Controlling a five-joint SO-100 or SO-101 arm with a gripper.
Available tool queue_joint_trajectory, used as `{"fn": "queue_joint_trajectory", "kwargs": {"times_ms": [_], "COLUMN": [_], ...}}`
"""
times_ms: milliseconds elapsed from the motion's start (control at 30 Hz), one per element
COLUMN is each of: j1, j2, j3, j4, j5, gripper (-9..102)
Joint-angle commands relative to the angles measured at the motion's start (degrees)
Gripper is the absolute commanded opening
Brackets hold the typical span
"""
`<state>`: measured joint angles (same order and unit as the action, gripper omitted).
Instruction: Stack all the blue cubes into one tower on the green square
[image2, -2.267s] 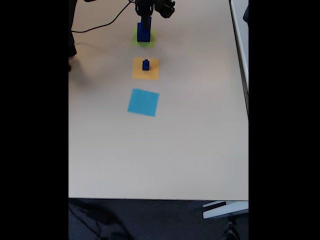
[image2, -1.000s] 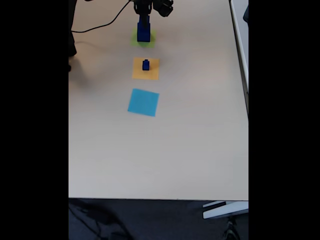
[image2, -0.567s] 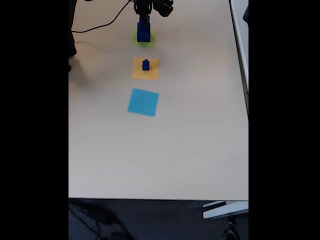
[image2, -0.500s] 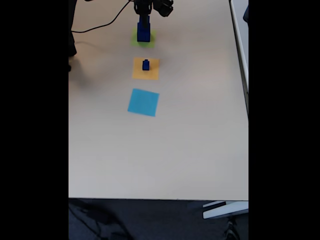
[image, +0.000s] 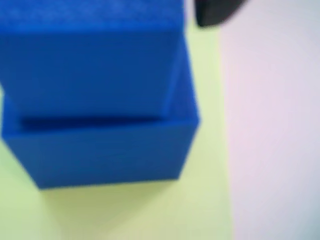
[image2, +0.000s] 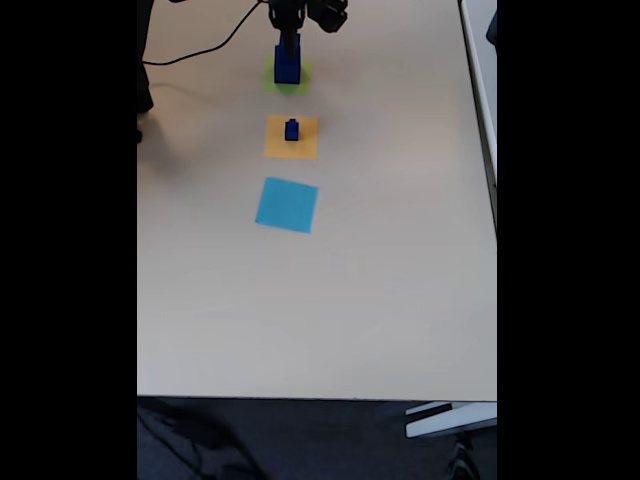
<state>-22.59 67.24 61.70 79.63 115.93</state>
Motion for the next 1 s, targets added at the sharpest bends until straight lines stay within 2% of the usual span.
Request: {"fn": "queue_joint_trajectory", "kwargs": {"times_ms": [0, 100, 267, 367, 500, 667, 733, 967], "j1": [-0.18, 0.26, 1.41, 2.55, 5.98, 13.36, 16.52, 23.03], "j2": [1.05, 0.18, -0.18, -0.35, 1.05, 5.80, 7.56, 11.95], "j3": [-3.08, -6.42, -10.02, -12.74, -13.45, -9.32, -6.50, 5.62], "j4": [-3.43, -6.59, -18.28, -21.88, -21.36, -16.61, -16.35, -15.91], "j5": [-2.64, -6.42, -16.70, -20.57, -23.99, -28.48, -31.73, -33.40], "gripper": [27, 27, 28, 28, 29, 29, 28, 24]}}
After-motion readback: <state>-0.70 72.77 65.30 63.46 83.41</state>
